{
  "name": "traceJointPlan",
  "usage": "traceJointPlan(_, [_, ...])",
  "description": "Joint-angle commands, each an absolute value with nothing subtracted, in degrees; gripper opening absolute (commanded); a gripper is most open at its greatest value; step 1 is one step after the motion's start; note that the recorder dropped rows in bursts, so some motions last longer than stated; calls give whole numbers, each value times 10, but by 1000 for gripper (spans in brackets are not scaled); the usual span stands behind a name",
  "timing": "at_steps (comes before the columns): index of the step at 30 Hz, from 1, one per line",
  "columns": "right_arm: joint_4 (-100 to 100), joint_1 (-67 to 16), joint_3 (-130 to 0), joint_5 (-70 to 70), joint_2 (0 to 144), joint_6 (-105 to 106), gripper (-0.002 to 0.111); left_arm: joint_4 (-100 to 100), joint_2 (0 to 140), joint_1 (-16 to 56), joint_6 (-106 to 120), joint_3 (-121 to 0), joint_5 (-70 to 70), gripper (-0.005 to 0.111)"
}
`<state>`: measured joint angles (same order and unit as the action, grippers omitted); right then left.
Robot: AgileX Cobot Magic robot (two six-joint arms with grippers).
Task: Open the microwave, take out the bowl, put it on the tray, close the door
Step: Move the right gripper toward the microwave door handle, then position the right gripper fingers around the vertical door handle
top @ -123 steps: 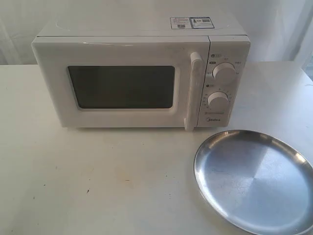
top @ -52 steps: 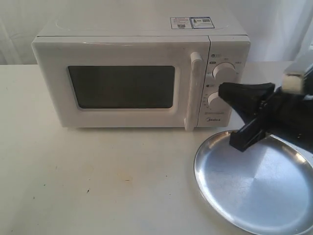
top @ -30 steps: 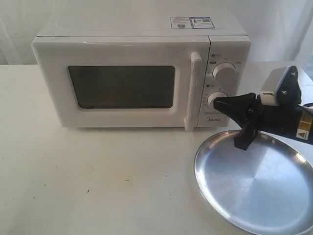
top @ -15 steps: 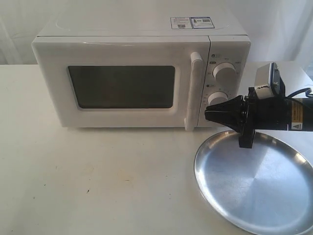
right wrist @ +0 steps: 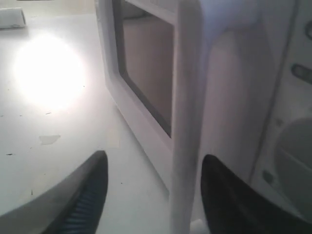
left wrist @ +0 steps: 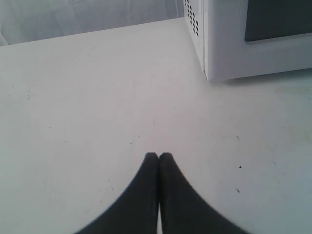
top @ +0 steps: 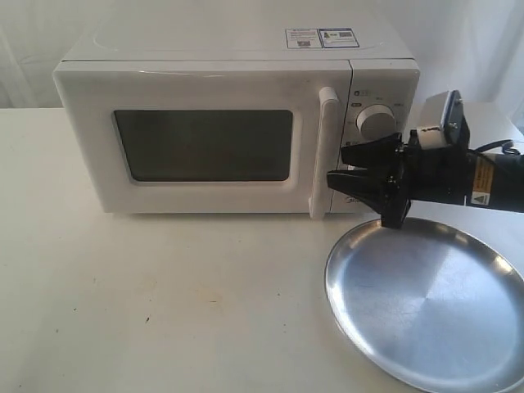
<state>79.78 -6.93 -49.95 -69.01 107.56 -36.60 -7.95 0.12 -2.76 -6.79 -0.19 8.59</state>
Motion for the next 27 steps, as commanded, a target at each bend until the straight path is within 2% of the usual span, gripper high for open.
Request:
traceJointPlan(1, [779,-108,-509,-671,1075,-359,54,-77,0,-27,-72,0,85,0])
traceJointPlan(8, [755,-126,-509,-623,1075,-351,47,-77,0,-27,-72,0,85,0])
traceJointPlan(14, [754,-126,-508,-602,1080,-351,46,-77,0,-27,-72,0,85,0])
traceJointPlan(16, [744,-126,-508,-602,1098,-351,42,-77,0,-27,-72,0,85,0])
traceJointPlan(20, [717,-126,-515,-608,1132,-340,17,-77,0,-27,-72,0,85,0])
traceJointPlan(22, [727,-126,-515,-609,1133,-340,1,-77,0,-27,-72,0,85,0])
traceJointPlan(27, [739,-126,-515,-641,1133,-320,0,-77,0,-27,-72,0,85,0])
